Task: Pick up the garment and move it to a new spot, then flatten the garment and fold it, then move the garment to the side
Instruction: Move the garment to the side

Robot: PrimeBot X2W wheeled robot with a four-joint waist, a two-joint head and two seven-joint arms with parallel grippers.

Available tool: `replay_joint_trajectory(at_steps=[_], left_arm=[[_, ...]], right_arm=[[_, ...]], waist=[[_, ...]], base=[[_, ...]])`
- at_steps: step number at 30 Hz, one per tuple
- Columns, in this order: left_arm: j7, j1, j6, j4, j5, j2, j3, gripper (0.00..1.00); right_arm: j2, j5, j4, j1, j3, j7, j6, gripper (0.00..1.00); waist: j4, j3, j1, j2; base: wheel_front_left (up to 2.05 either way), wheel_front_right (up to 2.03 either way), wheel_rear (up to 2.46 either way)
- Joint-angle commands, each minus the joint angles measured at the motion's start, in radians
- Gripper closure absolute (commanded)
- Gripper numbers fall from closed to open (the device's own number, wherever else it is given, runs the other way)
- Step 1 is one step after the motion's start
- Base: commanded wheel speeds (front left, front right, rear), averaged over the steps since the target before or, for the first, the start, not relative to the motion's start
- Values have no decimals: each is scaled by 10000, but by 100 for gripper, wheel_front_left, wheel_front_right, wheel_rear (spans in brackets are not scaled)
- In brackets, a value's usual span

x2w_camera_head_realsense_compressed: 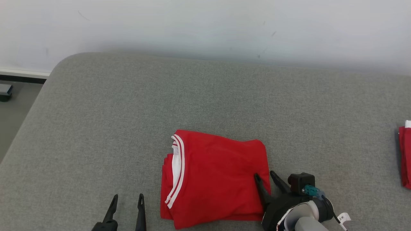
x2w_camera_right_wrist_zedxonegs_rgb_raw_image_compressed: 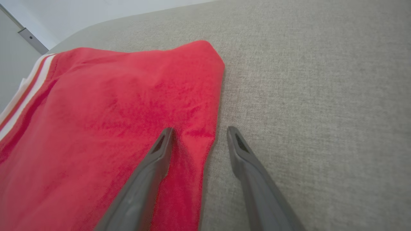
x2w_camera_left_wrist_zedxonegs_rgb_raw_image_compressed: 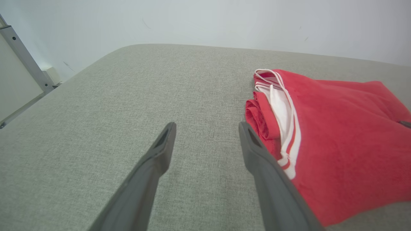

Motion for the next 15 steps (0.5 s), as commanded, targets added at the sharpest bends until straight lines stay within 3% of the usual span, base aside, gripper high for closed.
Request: replay_joint_trajectory(at_steps=[1, 2, 3, 4, 8, 15], left_arm=[[-24, 53, 1, -40, 76, -5, -13, 0], [-24, 21, 2, -33, 71, -7, -22, 0], [-24, -26, -1, -16, 62, -7, -30, 0], [-24, -64, -1, -10, 48, -4, -33, 0], [-24, -142, 15, -55, 49, -2, -7, 0], [-24, 77, -114, -49, 191, -5, 86, 0]], right_arm=[[19, 229, 337, -15, 203, 133, -26, 37], [25, 340, 427, -25, 370, 174, -26, 56], [29, 479, 485, -38, 538, 205, -26, 65], [28, 624, 511, -65, 697, 199, -26, 100], [19, 916, 491, -306, 1045, 58, -26, 100], [-4, 984, 381, -458, 726, -52, -28, 100]], waist=[[26, 27, 0, 0], [19, 30, 0, 0], [6, 28, 0, 0], [-18, 23, 0, 0], [-223, -62, 0, 0], [-921, -306, 0, 0]], base=[[0, 0, 0], [0, 0, 0], [0, 0, 0], [0, 0, 0], [0, 0, 0], [0, 0, 0]])
